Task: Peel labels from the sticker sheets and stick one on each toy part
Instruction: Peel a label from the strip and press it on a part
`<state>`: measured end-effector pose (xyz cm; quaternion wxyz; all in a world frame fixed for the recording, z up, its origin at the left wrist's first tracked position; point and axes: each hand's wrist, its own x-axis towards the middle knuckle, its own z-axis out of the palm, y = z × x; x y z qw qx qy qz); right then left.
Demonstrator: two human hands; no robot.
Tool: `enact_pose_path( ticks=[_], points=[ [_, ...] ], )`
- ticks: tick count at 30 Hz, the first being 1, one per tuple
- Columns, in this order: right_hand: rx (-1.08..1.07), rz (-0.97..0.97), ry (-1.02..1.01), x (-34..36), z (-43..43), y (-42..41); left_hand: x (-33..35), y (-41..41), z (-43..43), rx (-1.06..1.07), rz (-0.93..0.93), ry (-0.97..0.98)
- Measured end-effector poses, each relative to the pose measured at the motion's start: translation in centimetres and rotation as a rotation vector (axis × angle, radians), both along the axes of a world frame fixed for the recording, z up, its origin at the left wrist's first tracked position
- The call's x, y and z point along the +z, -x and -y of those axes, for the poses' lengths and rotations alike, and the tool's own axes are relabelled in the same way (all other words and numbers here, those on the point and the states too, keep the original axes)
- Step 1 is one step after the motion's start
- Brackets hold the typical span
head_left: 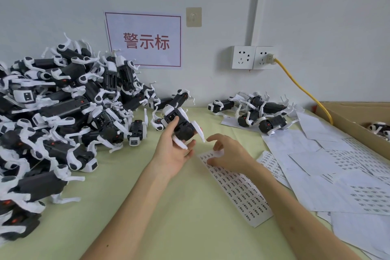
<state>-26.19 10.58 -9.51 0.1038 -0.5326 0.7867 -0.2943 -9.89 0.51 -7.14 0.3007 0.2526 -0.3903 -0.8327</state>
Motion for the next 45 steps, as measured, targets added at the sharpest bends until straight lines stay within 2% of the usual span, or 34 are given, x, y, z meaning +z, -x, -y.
enact_pose_path(
  ticks=[3, 6, 10, 13, 17, 24, 27, 31, 36, 41, 45],
  points=[
    [-0.024, -0.042, 0.022, 0.1, 0.0, 0.2, -0.1, 0.0, 0.1, 0.009, 0.061, 0.057],
    [-0.077, -0.092, -0.092, 0.5, -0.4, 1.1, -0.1, -0.1, 0.1, -0.003, 0.069, 0.101],
    [-0.027, -0.157, -0.268, 0.5, -0.8, 1.7, 0.2, -0.2, -0.1, -0.053, 0.041, 0.181],
    [-0.026, -0.138, -0.261, 0.2, -0.6, 1.5, 0.4, -0.3, -0.3, -0.050, 0.009, 0.210],
    [-0.045, 0.016, -0.146, 0.8, -0.7, 1.2, 0.3, -0.2, -0.1, -0.025, -0.090, 0.220],
    [0.005, 0.350, 0.382, 2.4, -1.4, 0.1, 0.2, 0.1, -0.2, 0.081, -0.054, 0.235],
    [-0.016, 0.365, 0.548, 3.0, -1.6, -0.4, 0.4, -0.3, -0.3, 0.006, -0.068, 0.226],
    [-0.066, 0.345, 0.589, 3.2, -1.5, -0.5, 0.5, -0.1, -1.1, -0.111, -0.069, 0.284],
    [-0.114, 0.412, 0.655, 3.3, -1.5, -0.7, 0.3, 0.1, -1.3, -0.084, -0.045, 0.331],
    [-0.092, 0.448, 0.693, 3.4, -1.5, -1.2, 0.4, -0.3, -1.2, -0.237, -0.111, 0.360],
    [-0.100, 0.432, 0.711, 3.3, -1.6, -1.1, 0.2, -0.1, -1.6, -0.187, -0.034, 0.413]
  ],
)
